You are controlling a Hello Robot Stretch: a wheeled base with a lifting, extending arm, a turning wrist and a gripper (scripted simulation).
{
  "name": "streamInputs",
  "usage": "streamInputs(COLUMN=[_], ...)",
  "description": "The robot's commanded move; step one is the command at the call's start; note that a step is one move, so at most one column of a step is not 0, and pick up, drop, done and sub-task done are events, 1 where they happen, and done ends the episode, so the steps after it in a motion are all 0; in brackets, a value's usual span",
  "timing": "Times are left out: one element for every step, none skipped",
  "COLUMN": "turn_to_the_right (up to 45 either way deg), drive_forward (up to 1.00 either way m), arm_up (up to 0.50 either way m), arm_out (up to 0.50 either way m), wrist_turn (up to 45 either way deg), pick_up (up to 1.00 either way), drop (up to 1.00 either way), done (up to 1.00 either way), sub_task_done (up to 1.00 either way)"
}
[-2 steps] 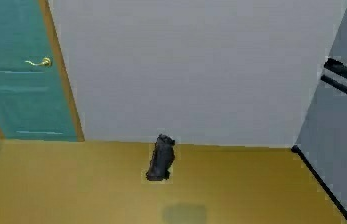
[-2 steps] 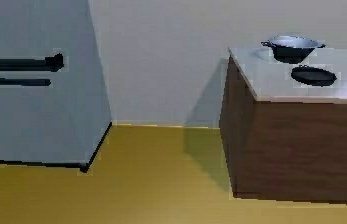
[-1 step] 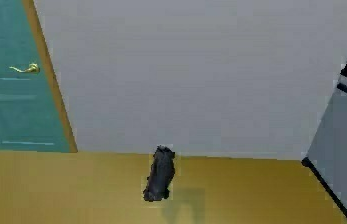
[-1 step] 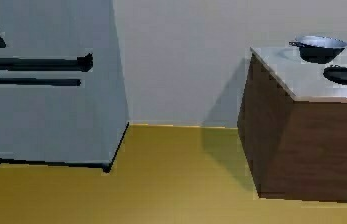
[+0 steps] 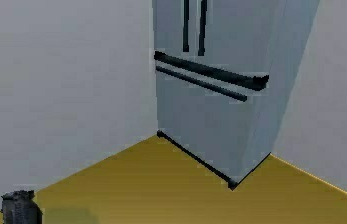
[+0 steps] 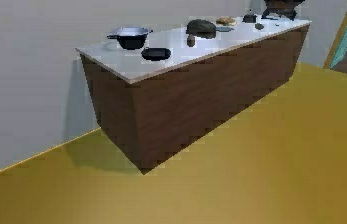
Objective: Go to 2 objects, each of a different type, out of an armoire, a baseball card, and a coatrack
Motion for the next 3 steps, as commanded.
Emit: streamInputs(turn_to_the_right=[0.0,-45.0,-21.0], drive_forward=[0.45,0.0,0.0], arm_up=[0.0,0.0,0.0], arm_out=[0.0,0.0,0.0], wrist_turn=[0.0,0.0,0.0], pick_up=[0.0,0.0,0.0], drop=[0.0,0.0,0.0], done=[0.0,0.0,0.0], sub_task_done=[0.0,0.0,0.0])
